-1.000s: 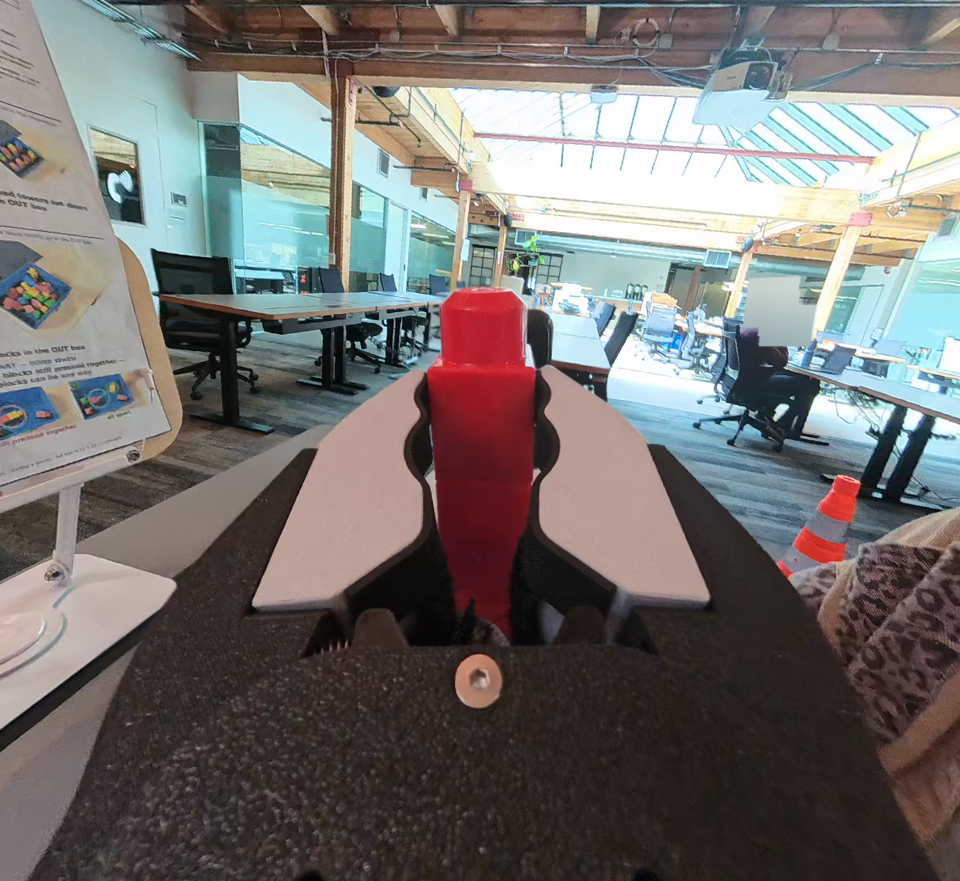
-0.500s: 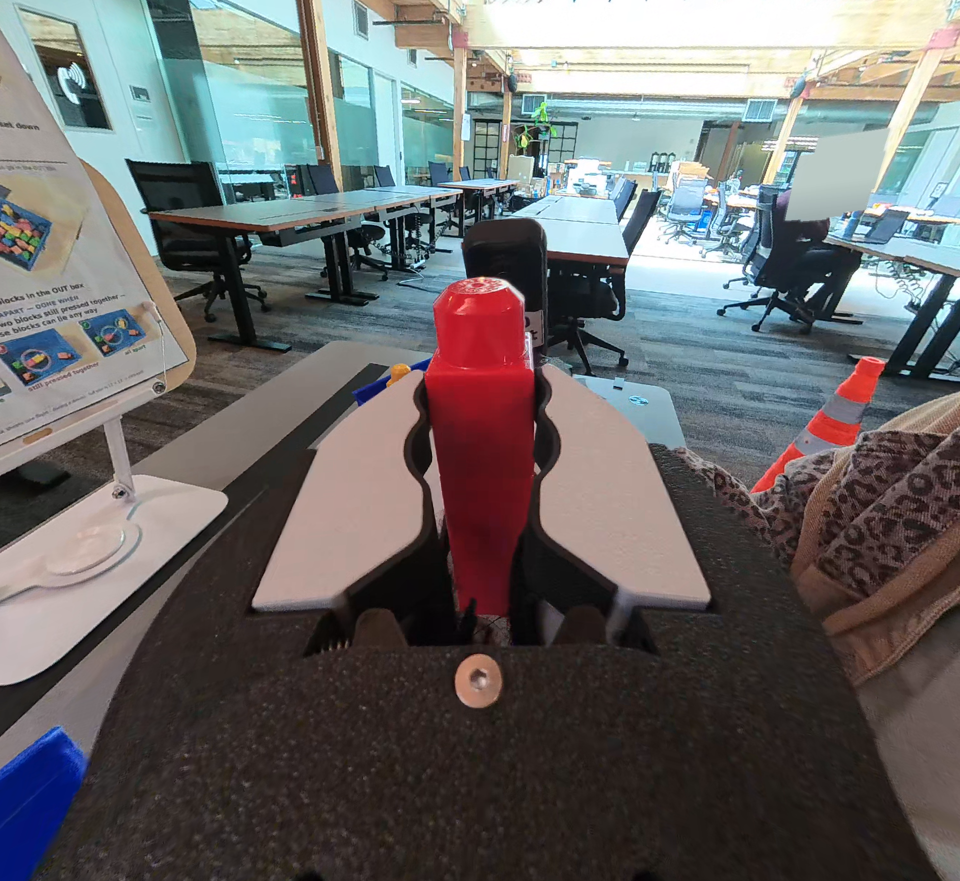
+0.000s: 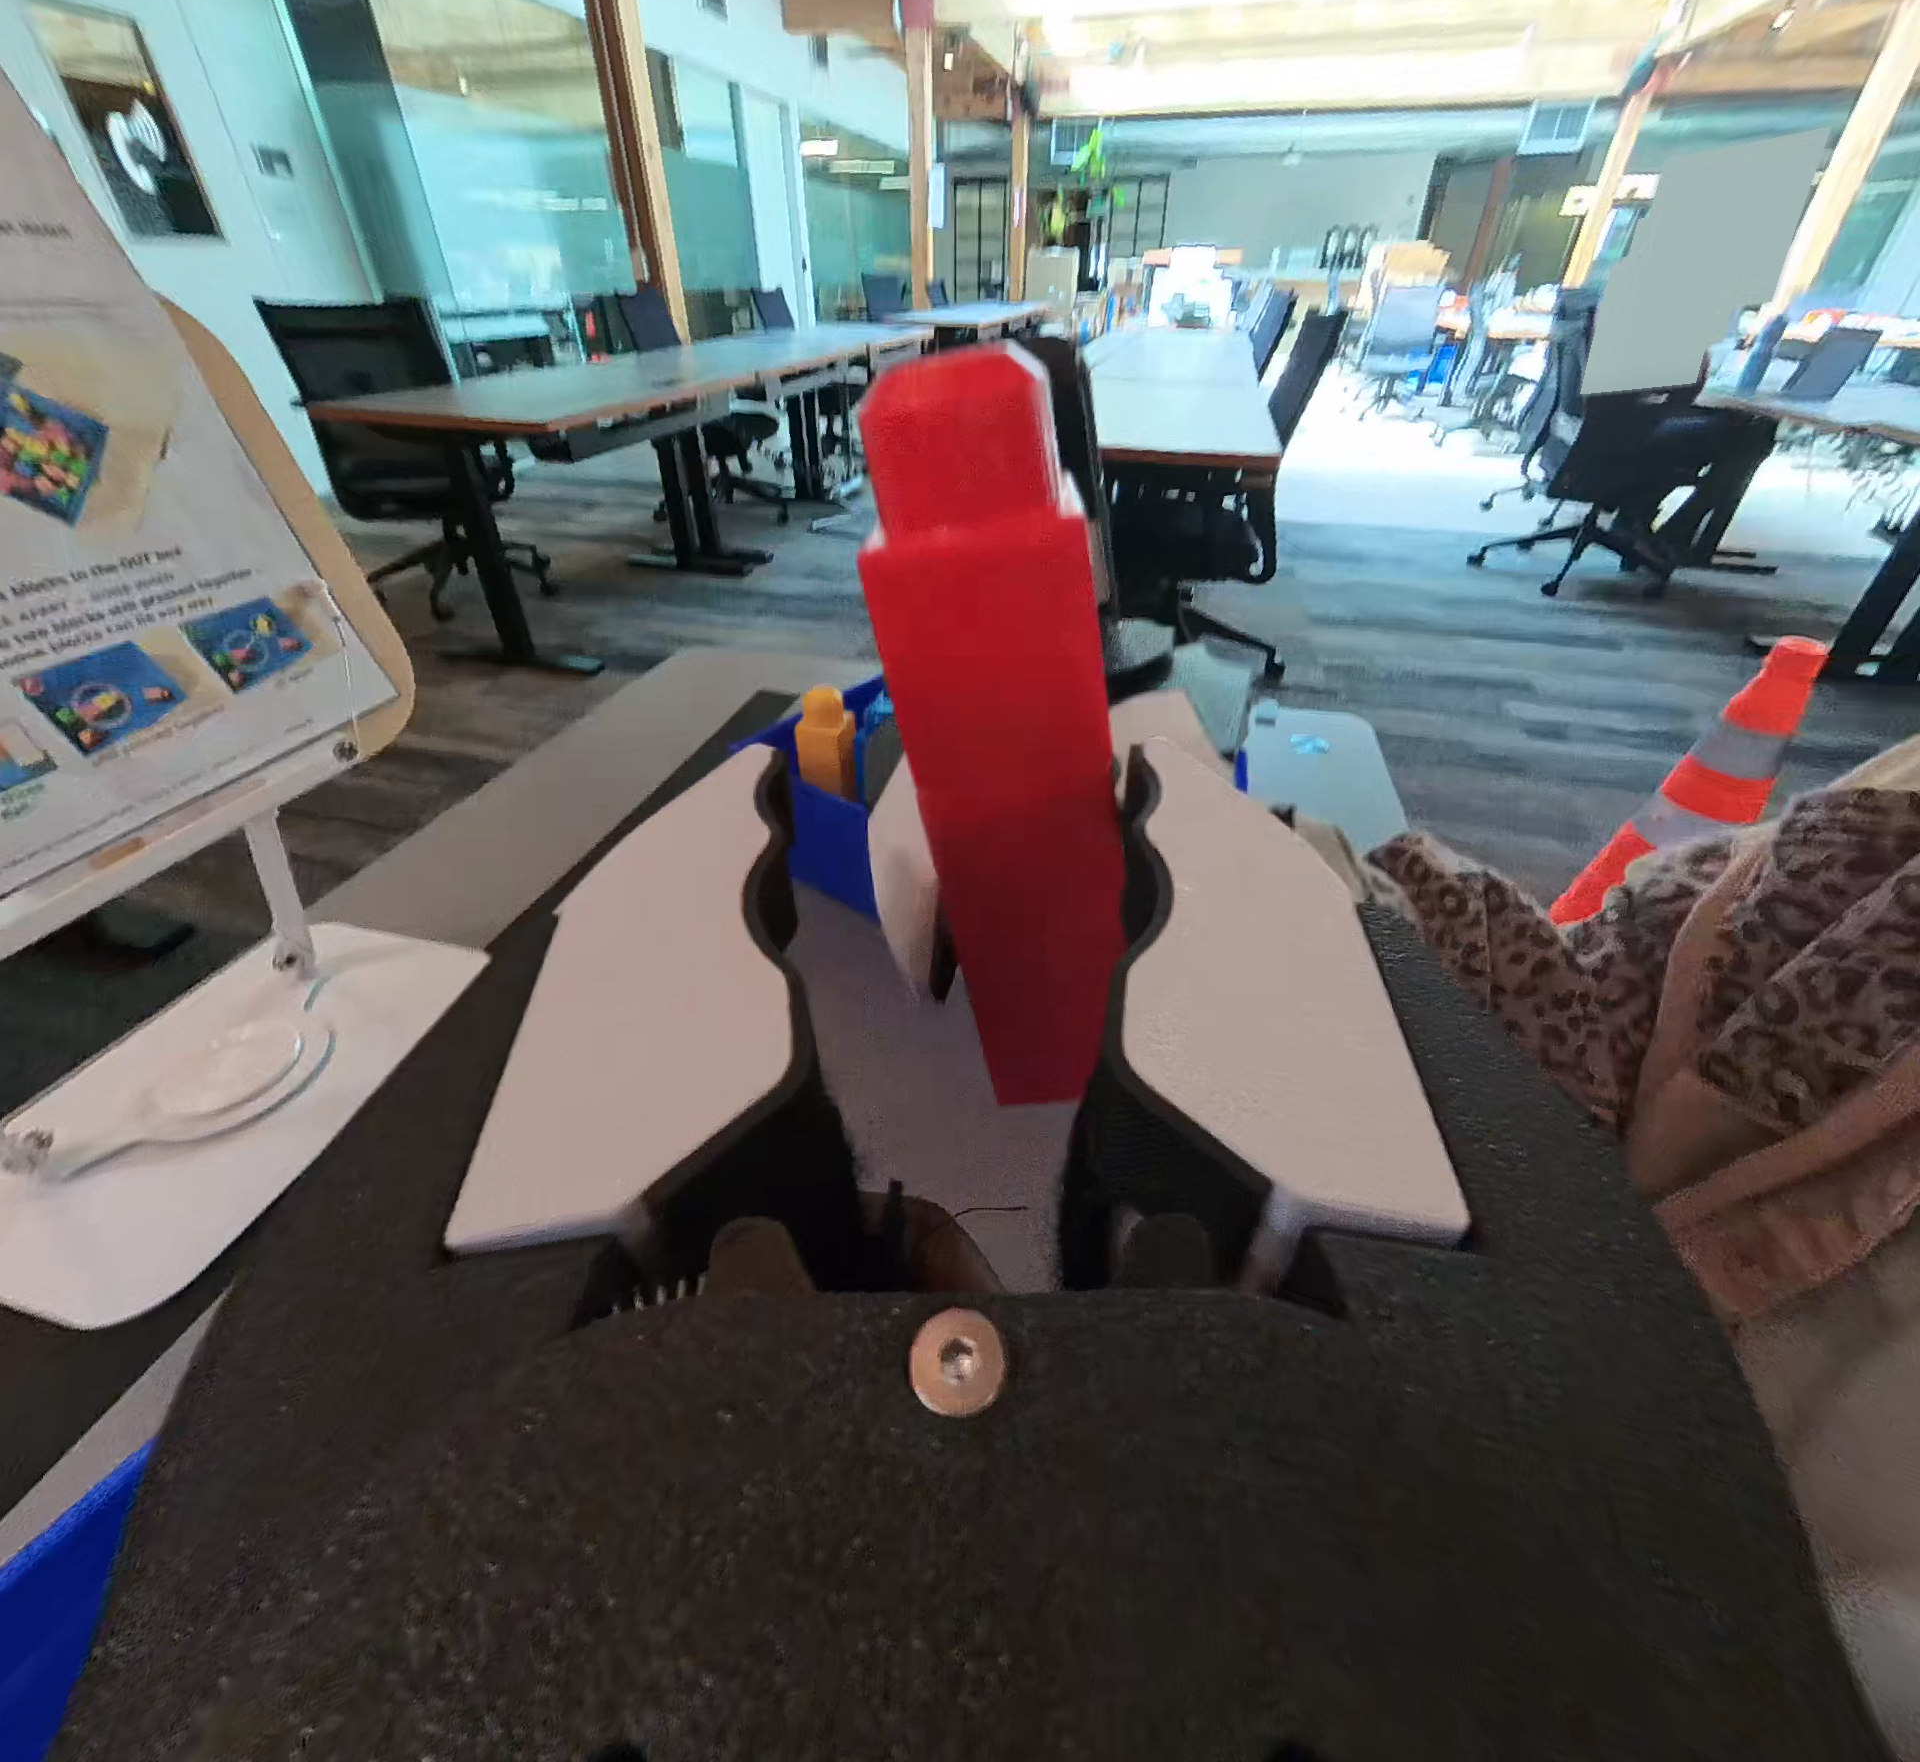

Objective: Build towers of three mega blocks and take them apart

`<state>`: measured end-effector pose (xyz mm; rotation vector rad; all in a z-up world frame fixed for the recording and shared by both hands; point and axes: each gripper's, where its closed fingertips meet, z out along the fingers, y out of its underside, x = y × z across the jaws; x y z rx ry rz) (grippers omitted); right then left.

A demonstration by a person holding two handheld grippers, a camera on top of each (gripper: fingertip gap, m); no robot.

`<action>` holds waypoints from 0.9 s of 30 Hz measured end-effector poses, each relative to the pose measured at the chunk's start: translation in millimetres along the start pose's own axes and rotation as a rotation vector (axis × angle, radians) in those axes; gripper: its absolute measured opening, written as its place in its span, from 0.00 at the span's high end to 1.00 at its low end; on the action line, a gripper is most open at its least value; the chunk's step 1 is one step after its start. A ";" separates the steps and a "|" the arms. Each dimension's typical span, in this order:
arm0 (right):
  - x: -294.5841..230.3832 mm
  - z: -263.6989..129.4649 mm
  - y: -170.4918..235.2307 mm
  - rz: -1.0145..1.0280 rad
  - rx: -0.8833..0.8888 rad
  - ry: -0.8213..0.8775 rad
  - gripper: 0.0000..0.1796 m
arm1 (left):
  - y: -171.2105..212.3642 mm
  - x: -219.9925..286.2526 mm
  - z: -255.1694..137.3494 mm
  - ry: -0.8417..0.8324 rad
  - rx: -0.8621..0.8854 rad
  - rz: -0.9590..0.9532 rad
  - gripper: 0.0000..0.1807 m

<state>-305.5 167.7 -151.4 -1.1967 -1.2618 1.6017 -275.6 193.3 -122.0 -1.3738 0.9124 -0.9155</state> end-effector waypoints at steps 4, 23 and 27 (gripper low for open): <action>2.8 -5.6 1.2 0.006 -0.031 0.037 0.80 | -1.3 8.6 13.2 0.057 0.033 0.002 0.79; 3.6 2.0 9.6 -0.050 -0.088 0.067 0.80 | -14.9 3.7 -6.6 0.101 0.136 -0.110 0.80; 2.9 2.4 13.7 -0.042 -0.109 0.054 0.80 | -12.0 5.5 -5.0 0.113 0.120 -0.105 0.80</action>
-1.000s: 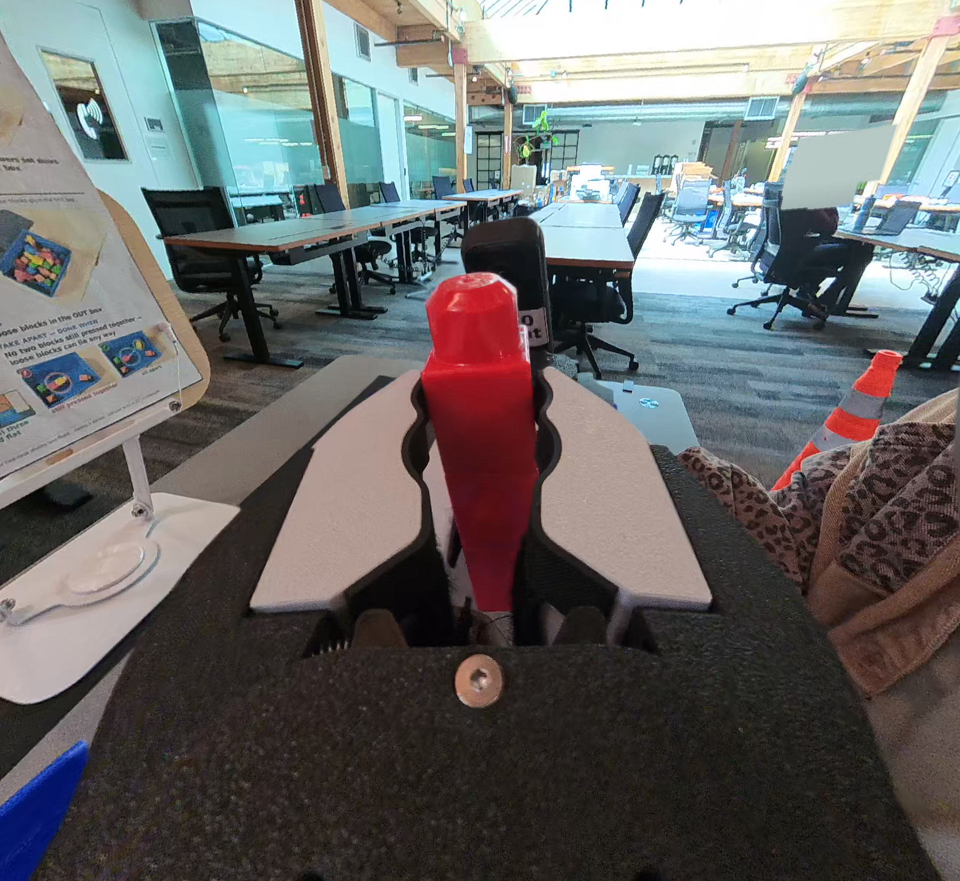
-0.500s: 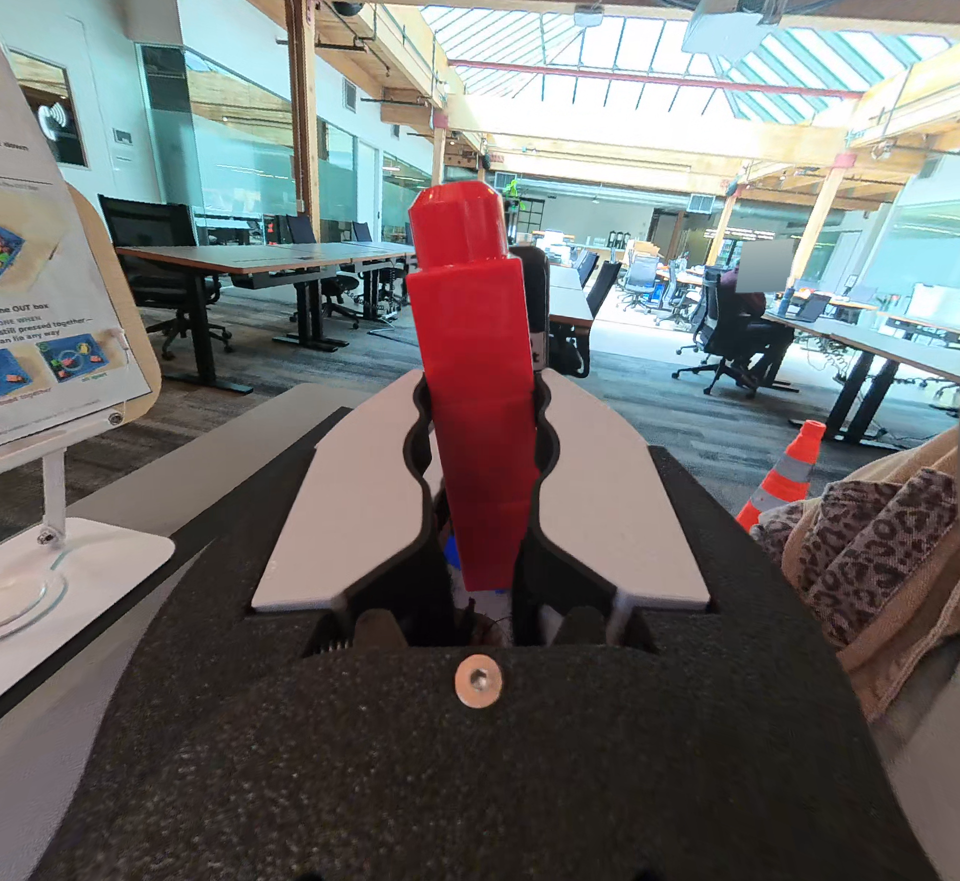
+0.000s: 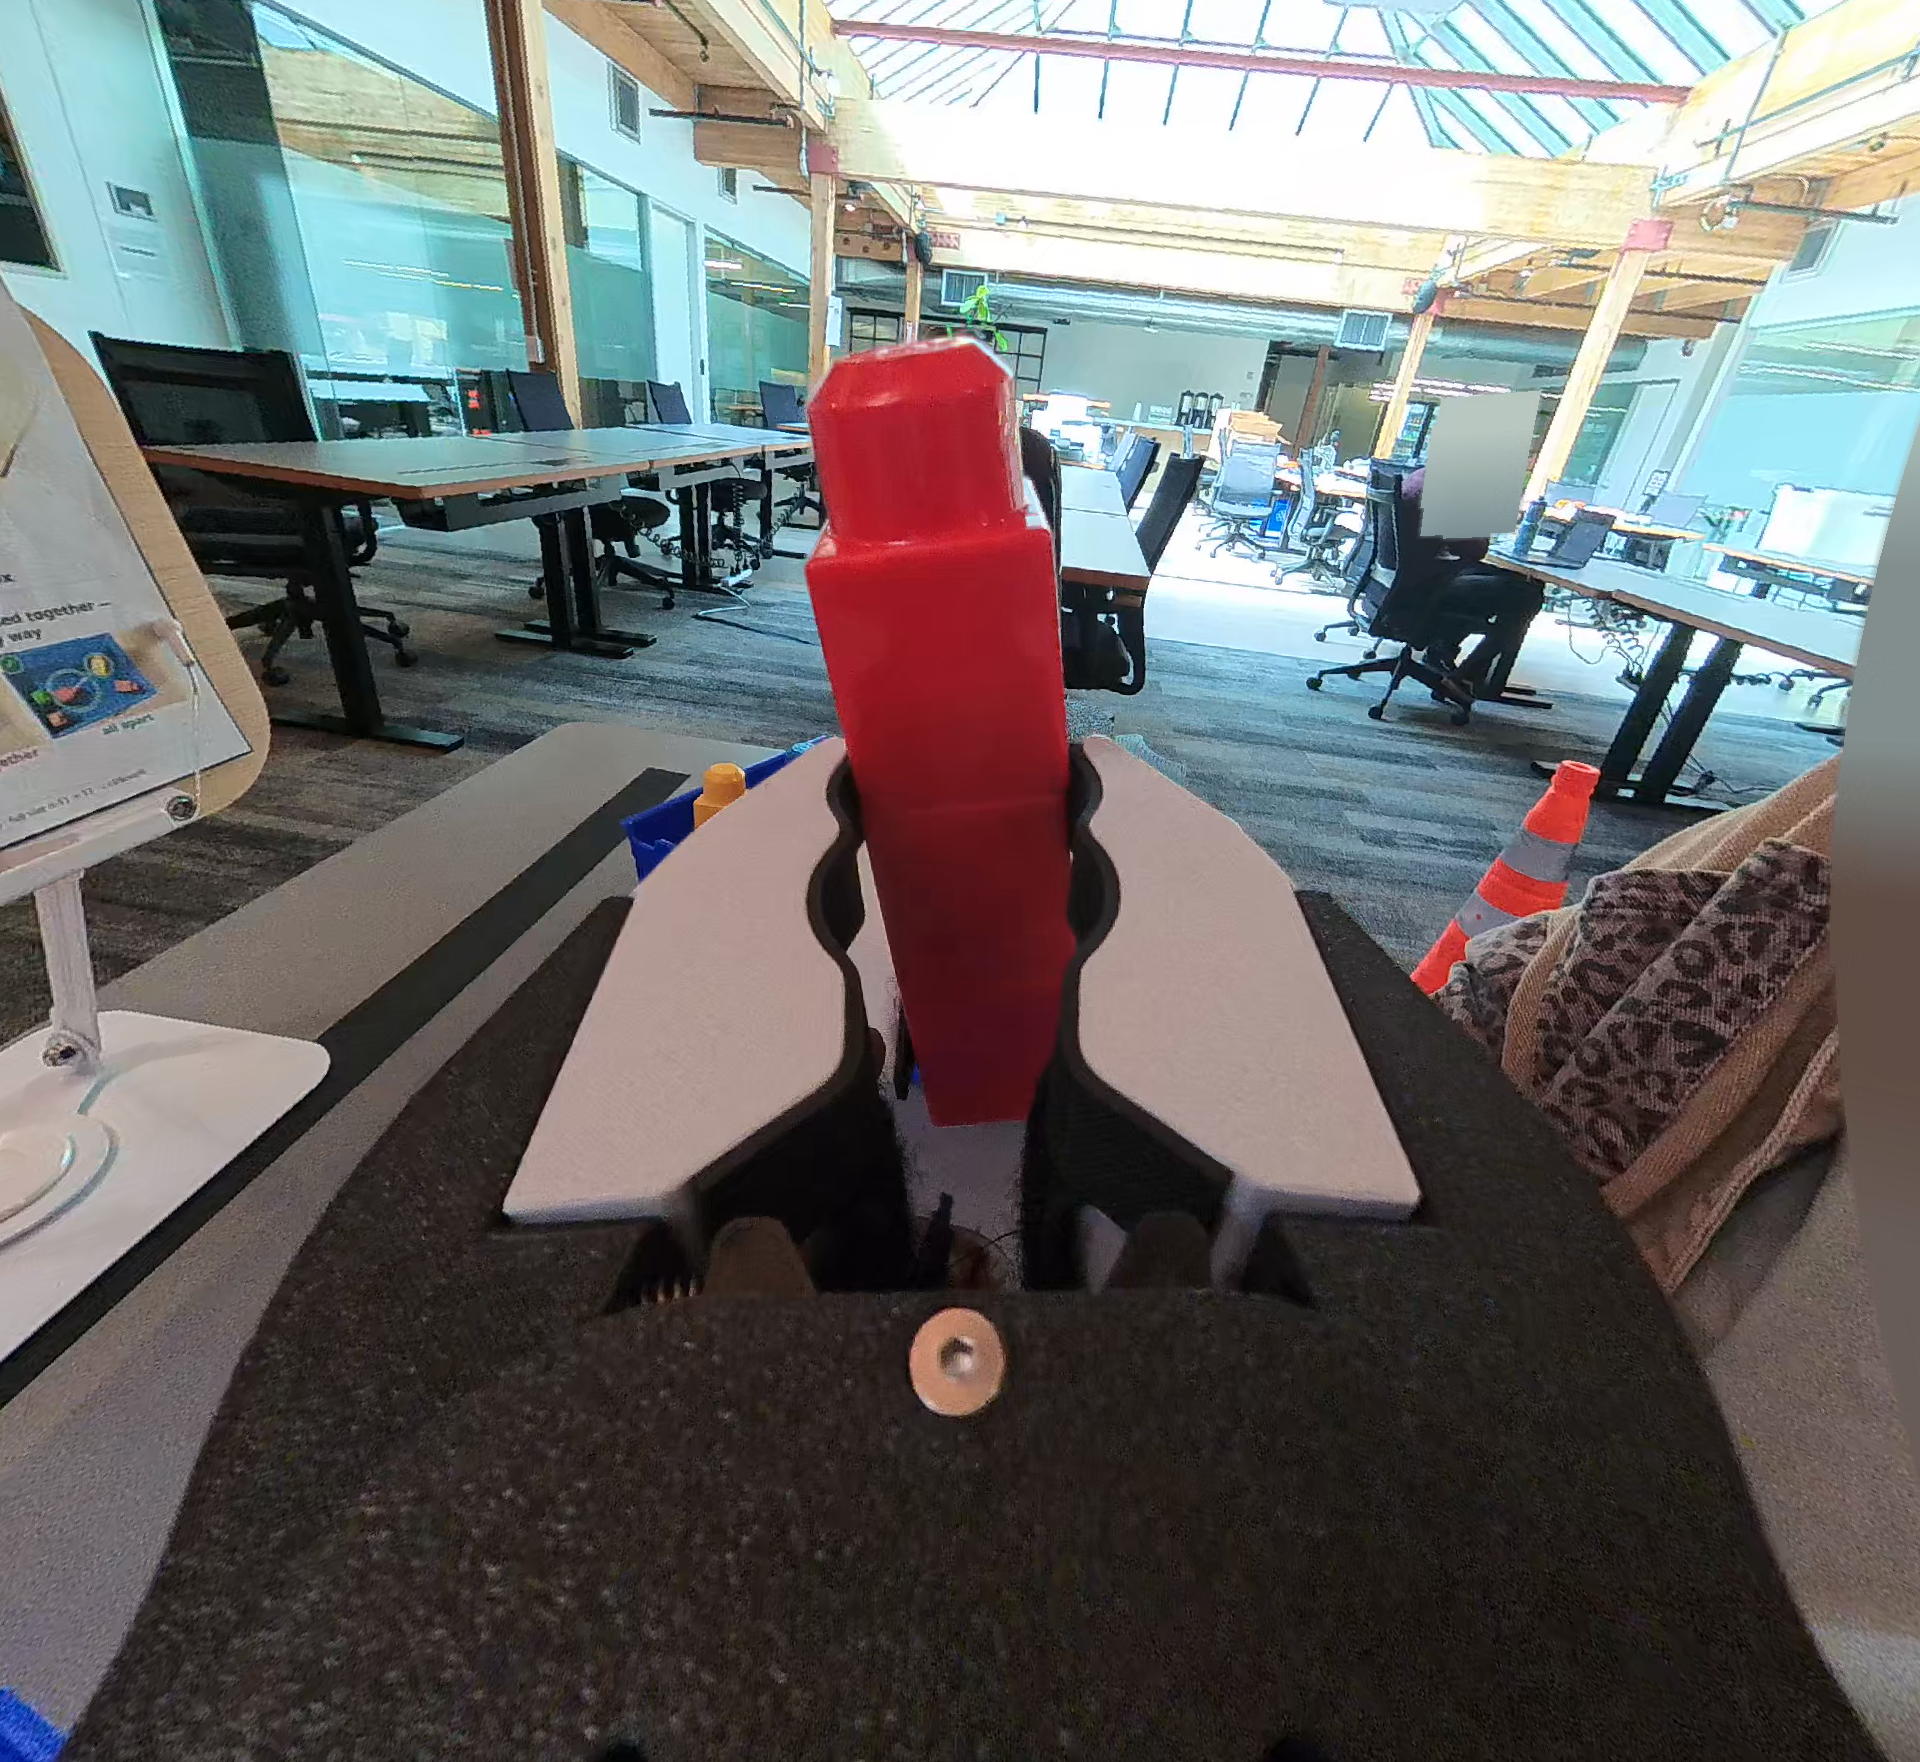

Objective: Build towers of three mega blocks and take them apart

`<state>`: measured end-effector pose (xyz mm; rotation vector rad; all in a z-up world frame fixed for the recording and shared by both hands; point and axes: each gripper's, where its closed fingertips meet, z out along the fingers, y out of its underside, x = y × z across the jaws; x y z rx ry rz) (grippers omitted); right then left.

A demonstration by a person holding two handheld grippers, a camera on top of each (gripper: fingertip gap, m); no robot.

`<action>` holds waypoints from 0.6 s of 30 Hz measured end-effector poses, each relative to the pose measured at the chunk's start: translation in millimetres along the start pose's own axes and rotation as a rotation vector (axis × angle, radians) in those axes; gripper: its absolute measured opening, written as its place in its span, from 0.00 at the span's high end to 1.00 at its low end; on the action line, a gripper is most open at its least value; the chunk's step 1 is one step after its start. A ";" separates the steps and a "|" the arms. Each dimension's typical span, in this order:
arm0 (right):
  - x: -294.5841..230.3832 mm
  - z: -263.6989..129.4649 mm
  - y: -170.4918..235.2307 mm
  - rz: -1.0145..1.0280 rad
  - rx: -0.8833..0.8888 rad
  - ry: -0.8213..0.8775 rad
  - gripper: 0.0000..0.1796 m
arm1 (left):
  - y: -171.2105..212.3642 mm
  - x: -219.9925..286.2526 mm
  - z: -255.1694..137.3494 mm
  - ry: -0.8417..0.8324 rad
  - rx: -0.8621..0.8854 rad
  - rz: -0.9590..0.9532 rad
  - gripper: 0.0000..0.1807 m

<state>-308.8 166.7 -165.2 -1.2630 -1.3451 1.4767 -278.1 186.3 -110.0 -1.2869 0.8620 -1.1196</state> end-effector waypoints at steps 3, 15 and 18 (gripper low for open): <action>0.4 0.4 0.4 0.000 -0.001 0.002 0.80 | 0.3 -0.5 -0.6 -0.001 -0.002 -0.001 0.80; -6.1 -17.0 -13.6 -0.076 0.039 0.034 0.77 | 9.3 8.7 16.8 0.017 -0.054 0.062 0.80; 0.5 -44.9 -24.0 -0.106 0.089 0.103 0.69 | 20.4 7.5 16.5 0.033 -0.112 0.055 0.80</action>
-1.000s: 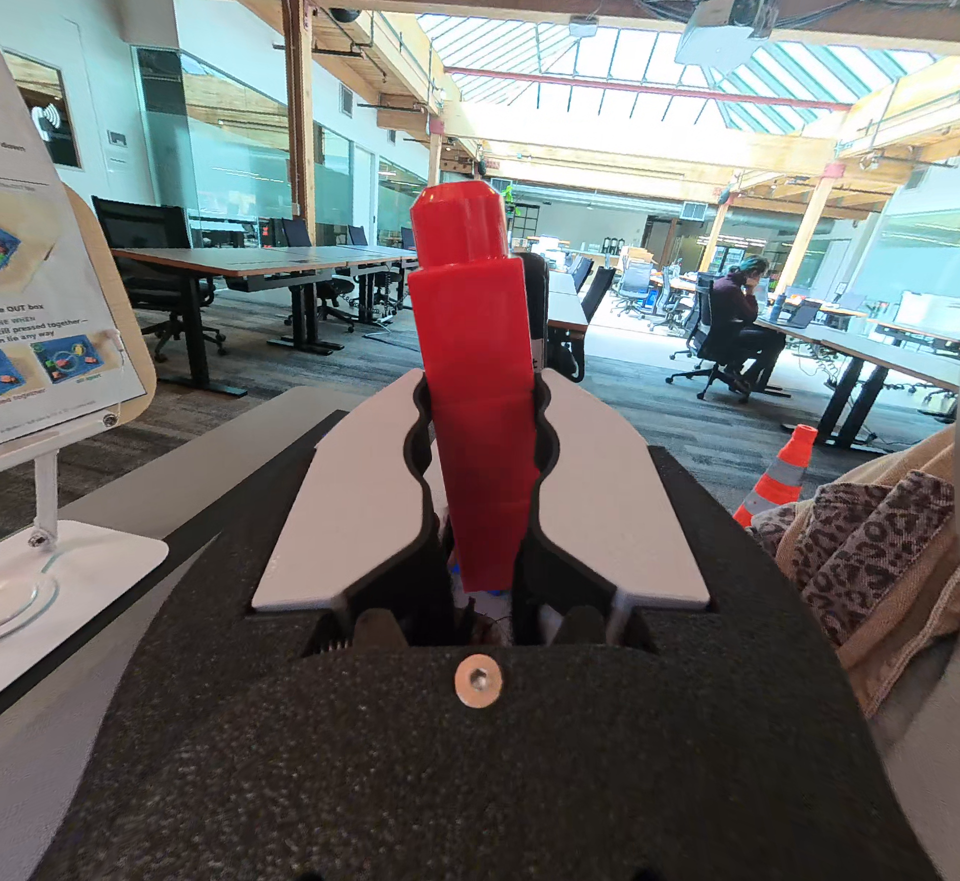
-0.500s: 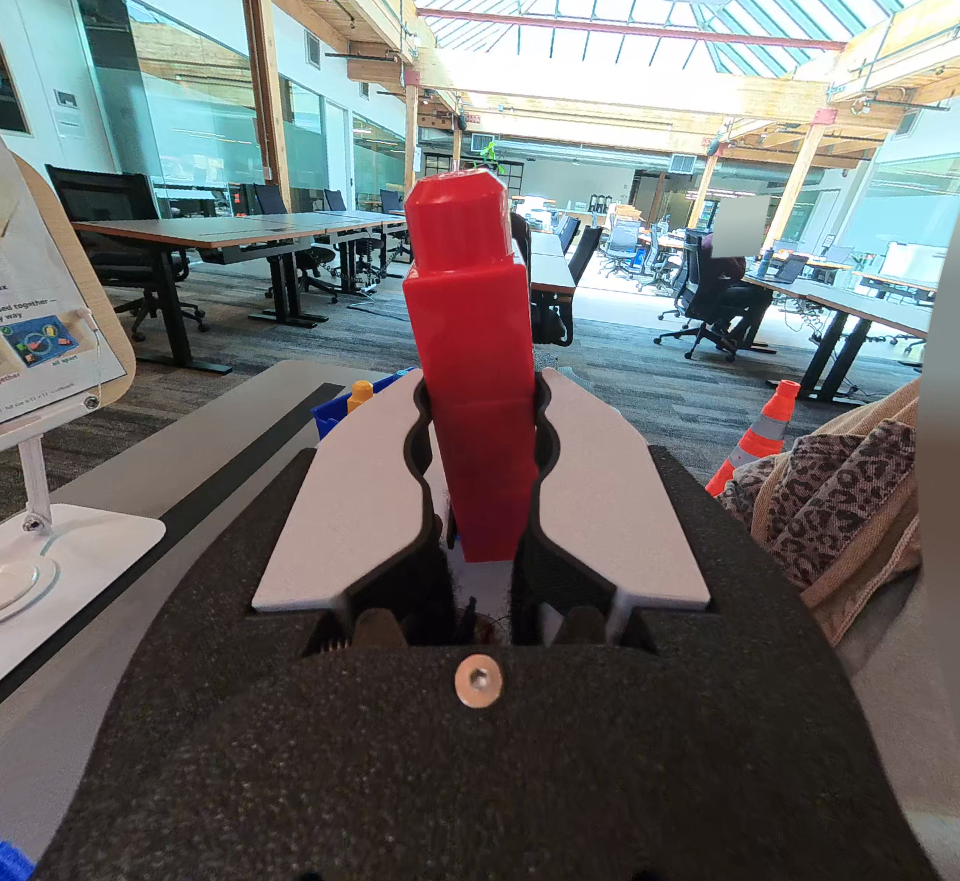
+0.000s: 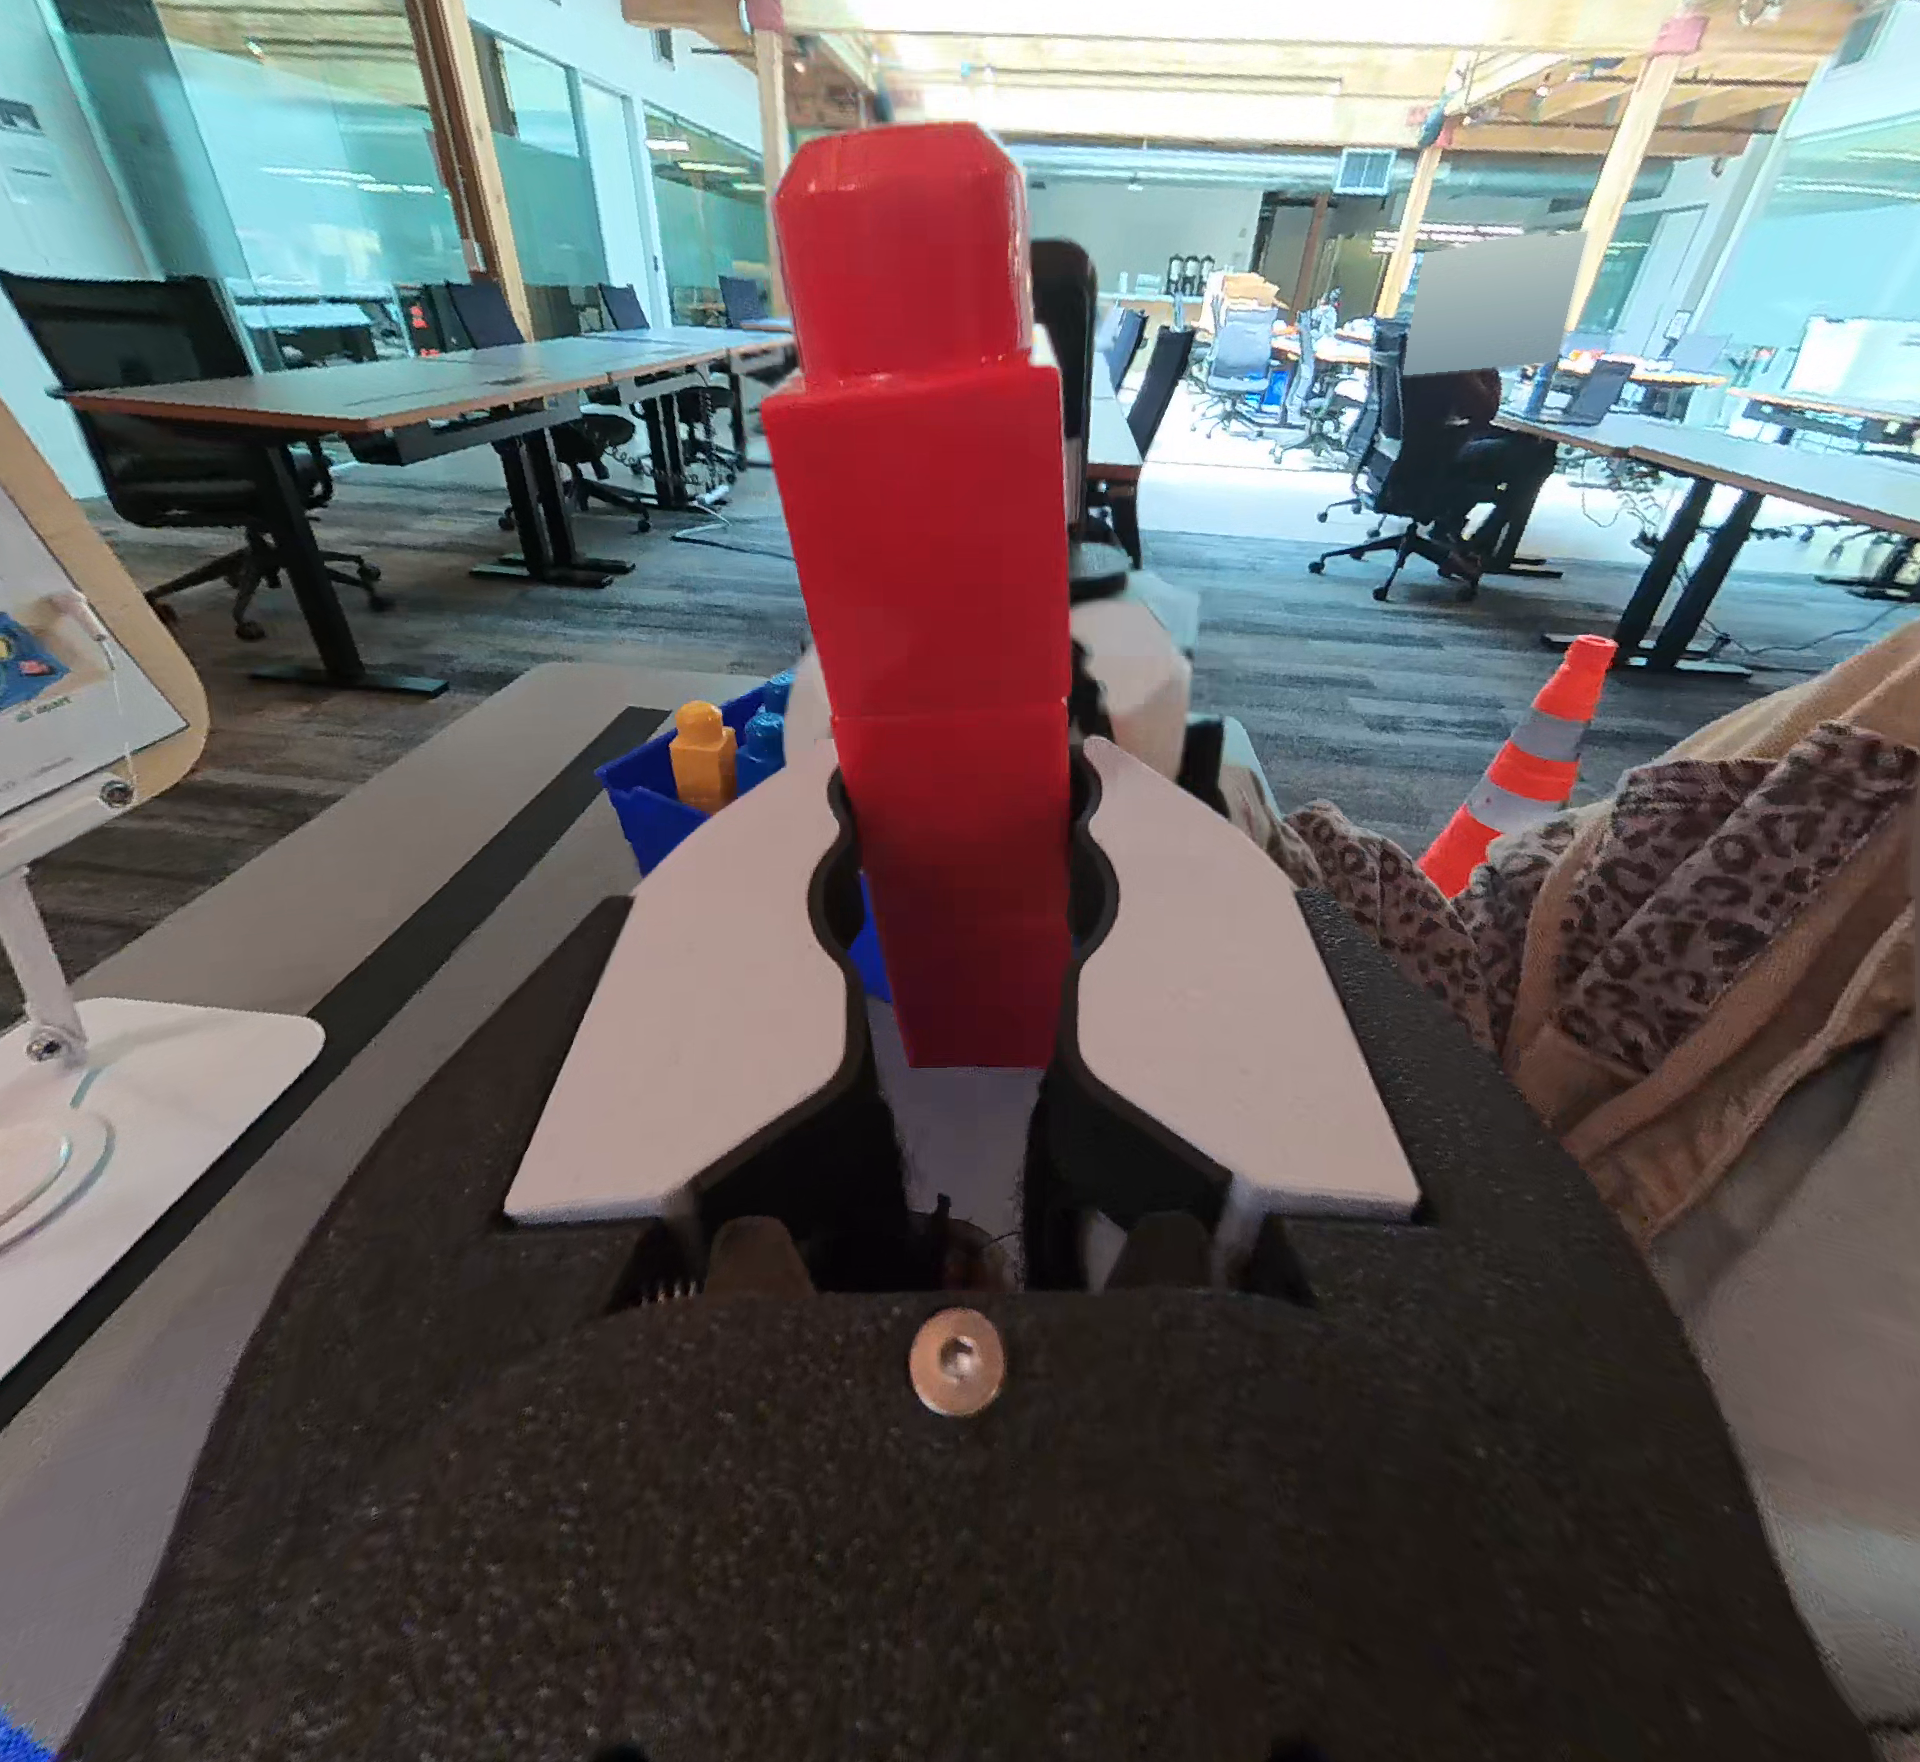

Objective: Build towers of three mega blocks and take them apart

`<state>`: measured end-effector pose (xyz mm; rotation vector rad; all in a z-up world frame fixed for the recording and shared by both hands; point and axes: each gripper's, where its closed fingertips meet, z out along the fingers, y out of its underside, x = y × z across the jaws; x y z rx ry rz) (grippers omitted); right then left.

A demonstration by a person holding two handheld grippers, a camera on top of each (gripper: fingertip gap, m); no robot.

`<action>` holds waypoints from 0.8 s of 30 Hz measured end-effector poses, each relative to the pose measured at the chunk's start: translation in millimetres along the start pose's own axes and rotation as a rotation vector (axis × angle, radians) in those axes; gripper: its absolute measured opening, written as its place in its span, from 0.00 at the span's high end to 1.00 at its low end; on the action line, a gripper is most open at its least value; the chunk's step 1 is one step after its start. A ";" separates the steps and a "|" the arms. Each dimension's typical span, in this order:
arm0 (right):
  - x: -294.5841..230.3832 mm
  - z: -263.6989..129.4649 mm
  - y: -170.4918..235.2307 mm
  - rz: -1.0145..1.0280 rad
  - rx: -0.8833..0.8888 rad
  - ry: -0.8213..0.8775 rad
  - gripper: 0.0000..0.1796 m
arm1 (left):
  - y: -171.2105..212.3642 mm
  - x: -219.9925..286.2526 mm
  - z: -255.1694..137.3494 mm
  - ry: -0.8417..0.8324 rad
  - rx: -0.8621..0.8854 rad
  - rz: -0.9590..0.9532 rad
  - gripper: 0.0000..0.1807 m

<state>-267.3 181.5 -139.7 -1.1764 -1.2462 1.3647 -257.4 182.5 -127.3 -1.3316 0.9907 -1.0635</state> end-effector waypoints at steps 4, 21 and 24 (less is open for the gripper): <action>0.1 -18.5 -37.0 0.032 0.230 0.002 0.69 | 18.3 4.1 13.9 0.044 -0.095 -0.026 0.80; -3.6 -13.0 -35.4 -0.006 0.211 0.001 0.80 | 26.7 7.6 35.0 -0.007 -0.171 0.028 0.80; -4.2 -15.3 -31.7 -0.009 0.199 -0.021 0.80 | 25.4 8.2 31.8 0.012 -0.156 0.024 0.81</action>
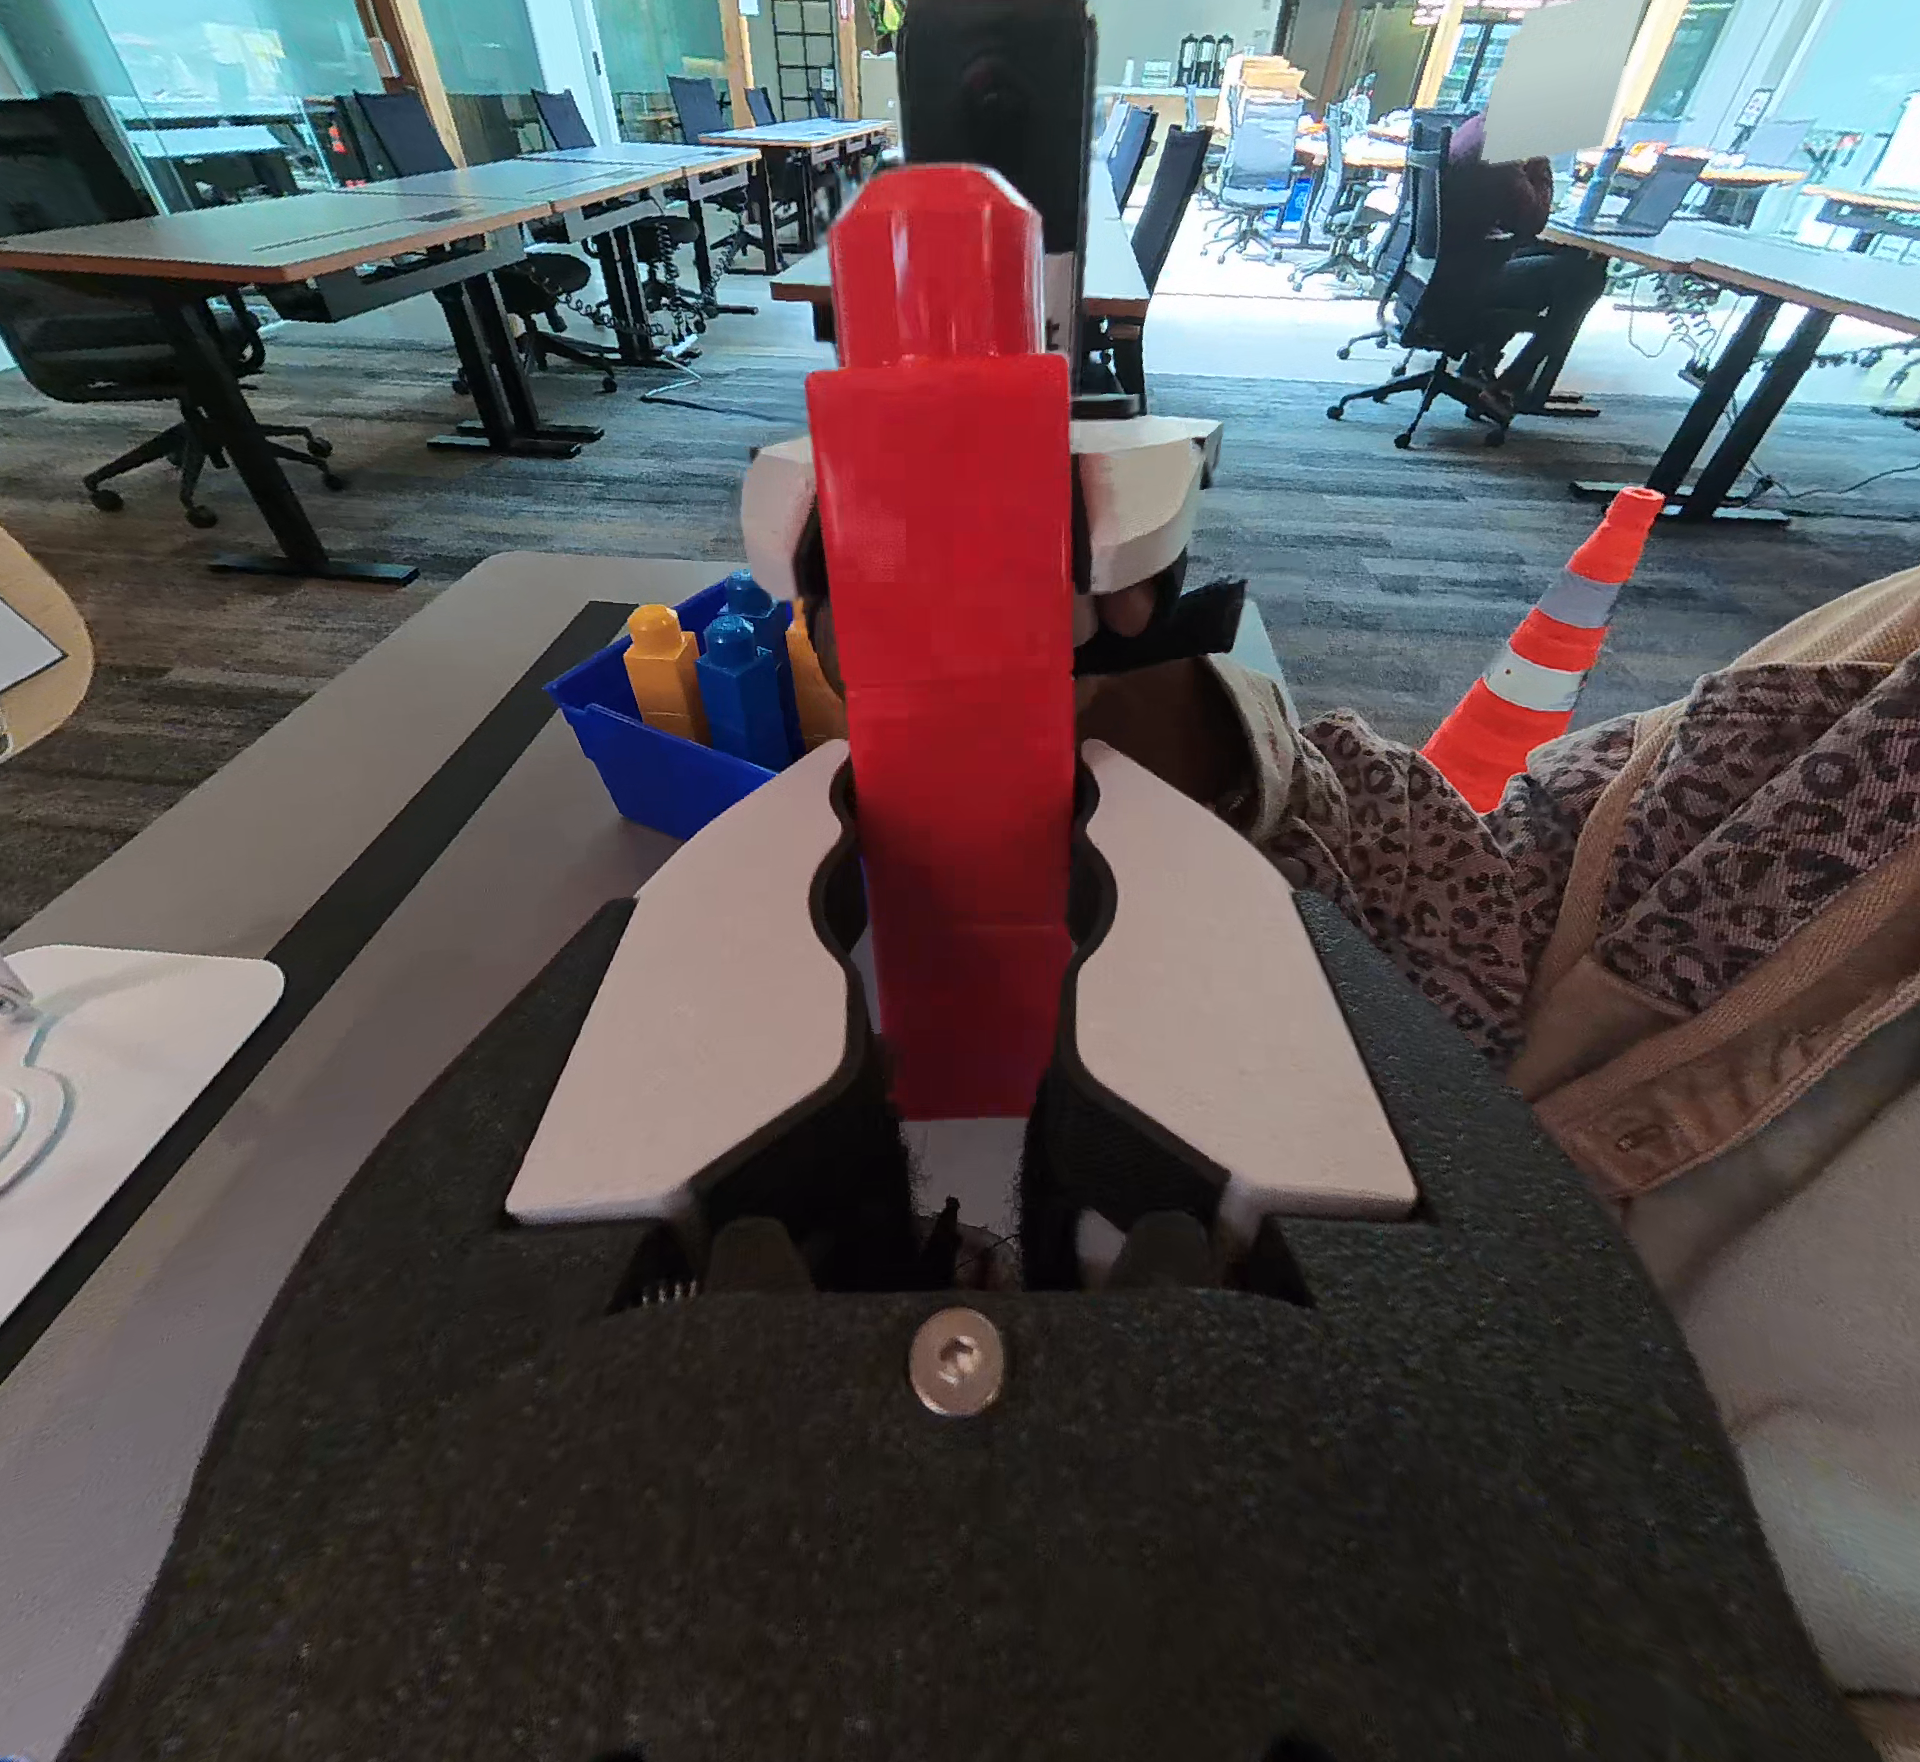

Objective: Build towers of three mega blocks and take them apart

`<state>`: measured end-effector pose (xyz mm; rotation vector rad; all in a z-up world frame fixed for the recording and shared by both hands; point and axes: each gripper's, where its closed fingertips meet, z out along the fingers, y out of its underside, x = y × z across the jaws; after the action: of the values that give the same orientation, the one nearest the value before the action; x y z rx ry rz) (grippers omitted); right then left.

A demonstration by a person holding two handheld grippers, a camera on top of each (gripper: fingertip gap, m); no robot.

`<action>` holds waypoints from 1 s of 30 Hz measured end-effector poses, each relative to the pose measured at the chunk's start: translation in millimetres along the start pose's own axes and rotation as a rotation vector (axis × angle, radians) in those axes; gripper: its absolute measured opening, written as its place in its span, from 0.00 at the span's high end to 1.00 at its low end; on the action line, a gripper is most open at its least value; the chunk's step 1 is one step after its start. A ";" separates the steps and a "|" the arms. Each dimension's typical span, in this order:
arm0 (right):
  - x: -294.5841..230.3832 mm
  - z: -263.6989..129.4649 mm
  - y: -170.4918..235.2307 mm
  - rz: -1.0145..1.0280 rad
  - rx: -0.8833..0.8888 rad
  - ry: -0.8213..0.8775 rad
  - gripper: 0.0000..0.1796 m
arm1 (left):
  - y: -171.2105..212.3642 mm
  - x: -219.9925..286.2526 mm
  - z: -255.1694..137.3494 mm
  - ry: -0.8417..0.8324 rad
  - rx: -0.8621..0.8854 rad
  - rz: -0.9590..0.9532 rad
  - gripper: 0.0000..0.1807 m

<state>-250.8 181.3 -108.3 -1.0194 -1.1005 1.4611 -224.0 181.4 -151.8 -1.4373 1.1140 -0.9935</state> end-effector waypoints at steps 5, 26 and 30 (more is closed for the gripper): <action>-6.4 0.7 2.9 -0.021 -0.012 -0.042 0.80 | 2.0 4.0 -3.1 -0.001 -0.030 0.035 0.80; -6.3 -12.1 14.5 -0.160 -0.172 0.053 0.72 | 44.7 -11.7 -32.0 -0.083 -0.283 0.216 0.80; -16.0 -1.4 25.4 -0.188 -0.231 0.006 0.78 | 51.2 -3.7 -29.5 -0.022 -0.306 0.244 0.80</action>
<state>-252.7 163.5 -132.4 -1.0464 -1.3459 1.2000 -260.0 175.6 -198.5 -1.5017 1.4333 -0.6538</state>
